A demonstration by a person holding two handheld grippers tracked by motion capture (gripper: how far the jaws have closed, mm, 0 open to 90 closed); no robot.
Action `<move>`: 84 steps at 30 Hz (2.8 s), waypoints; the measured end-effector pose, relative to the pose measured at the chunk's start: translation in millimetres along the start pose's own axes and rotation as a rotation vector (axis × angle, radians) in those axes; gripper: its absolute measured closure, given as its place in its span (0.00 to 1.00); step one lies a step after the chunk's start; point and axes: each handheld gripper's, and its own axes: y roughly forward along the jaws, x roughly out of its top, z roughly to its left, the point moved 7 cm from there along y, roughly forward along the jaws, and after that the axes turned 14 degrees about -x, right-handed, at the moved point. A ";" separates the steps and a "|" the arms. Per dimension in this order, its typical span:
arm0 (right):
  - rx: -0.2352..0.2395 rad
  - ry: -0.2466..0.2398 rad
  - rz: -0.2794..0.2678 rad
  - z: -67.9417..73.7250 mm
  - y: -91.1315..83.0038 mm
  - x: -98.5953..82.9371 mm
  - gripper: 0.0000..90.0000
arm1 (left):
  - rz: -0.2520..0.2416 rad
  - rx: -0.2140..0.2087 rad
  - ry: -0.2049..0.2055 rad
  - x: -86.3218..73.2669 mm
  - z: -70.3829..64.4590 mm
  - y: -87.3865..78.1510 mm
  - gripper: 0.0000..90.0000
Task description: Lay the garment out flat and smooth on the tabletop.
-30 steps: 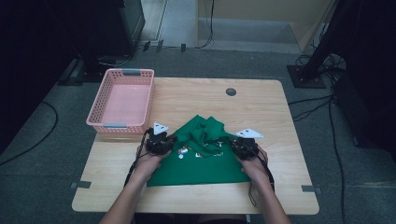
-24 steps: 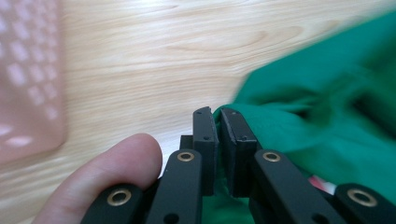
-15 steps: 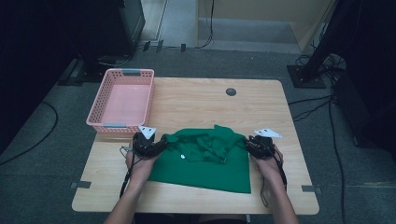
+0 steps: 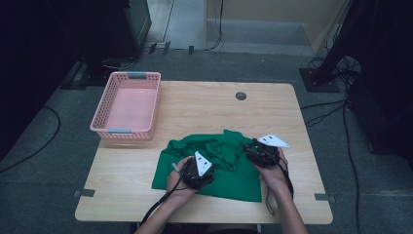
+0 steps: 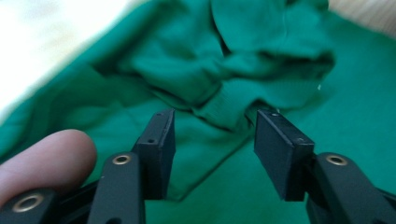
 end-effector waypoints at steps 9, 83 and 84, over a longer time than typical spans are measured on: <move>-0.053 -0.021 0.114 11.8 25.7 -18.4 0.84 | 0.010 -0.057 -0.052 -7.7 9.4 3.9 0.83; 0.202 -0.201 0.032 78.0 -13.1 -38.5 0.91 | -0.030 -0.093 -0.174 -27.6 74.9 -34.7 0.96; 0.206 -0.187 0.039 77.3 -11.2 -40.7 0.91 | -0.024 -0.096 -0.186 -29.0 75.2 -34.1 0.96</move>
